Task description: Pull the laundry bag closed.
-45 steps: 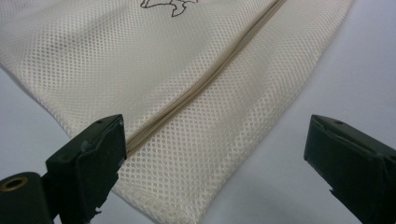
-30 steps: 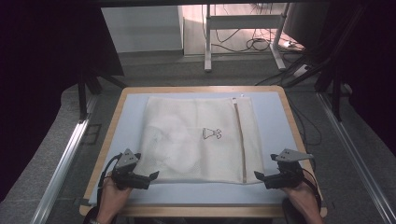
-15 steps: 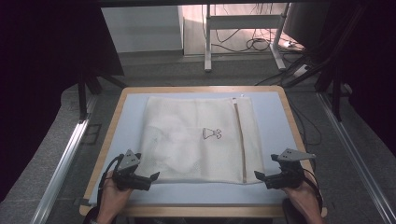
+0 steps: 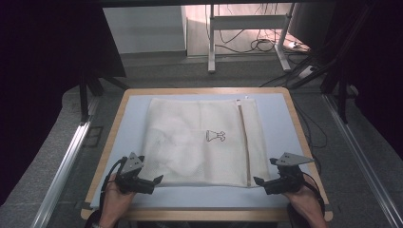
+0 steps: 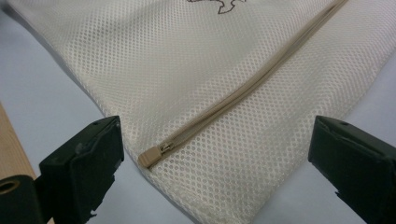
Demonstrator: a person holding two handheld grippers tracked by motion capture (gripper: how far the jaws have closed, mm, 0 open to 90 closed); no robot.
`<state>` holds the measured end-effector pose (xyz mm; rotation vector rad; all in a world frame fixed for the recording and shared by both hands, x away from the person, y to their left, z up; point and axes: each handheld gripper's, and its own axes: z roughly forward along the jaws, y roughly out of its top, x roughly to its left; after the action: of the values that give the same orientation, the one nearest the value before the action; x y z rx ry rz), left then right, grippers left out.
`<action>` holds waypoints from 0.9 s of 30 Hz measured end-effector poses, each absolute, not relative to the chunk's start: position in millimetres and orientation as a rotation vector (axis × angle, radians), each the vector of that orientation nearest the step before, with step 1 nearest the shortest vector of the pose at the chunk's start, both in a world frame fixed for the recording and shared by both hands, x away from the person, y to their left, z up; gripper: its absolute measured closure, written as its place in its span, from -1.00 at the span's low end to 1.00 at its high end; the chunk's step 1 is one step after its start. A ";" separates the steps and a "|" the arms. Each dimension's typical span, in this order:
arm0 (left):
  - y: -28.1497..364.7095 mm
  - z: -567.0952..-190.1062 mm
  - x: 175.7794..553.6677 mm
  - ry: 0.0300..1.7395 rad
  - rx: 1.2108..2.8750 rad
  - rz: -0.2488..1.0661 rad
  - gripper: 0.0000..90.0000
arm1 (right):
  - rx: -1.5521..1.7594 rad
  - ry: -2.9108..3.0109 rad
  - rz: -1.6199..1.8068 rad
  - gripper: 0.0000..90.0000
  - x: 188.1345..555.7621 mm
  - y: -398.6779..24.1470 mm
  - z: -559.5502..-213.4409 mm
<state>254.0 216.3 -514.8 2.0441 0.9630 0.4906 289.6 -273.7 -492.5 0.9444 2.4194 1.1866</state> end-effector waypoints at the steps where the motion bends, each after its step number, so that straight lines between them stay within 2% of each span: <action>1: 216.8 -515.0 254.4 0.966 2.042 0.486 -0.98 | 0.942 2.411 1.180 -0.92 289.8 -271.8 -493.0; 12: 216.2 -514.9 254.1 0.964 2.046 0.491 -0.98 | 0.904 2.402 1.155 -0.92 287.1 -262.2 -491.4; 18: 215.7 -515.3 254.5 0.963 2.053 0.489 -0.98 | 0.903 2.424 1.076 -0.70 286.1 -253.7 -493.5; 19: 215.7 -515.3 254.5 0.963 2.054 0.489 -0.98 | 0.894 2.421 1.055 -0.60 285.5 -252.4 -493.1; 21: 215.5 -515.2 254.5 0.962 2.055 0.489 -0.98 | 0.894 2.418 1.036 -0.53 284.7 -251.4 -492.6; 26: 215.3 -515.3 254.6 0.961 2.058 0.491 -0.98 | 0.870 2.437 1.001 -0.43 283.5 -249.6 -492.5; 27: 215.2 -515.3 254.7 0.961 2.059 0.490 -0.98 | 0.856 2.444 0.993 -0.33 283.1 -248.1 -492.7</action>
<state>254.7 215.2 -515.3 2.0586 0.9611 0.4901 283.1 -248.1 -492.7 0.8564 2.4436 0.9925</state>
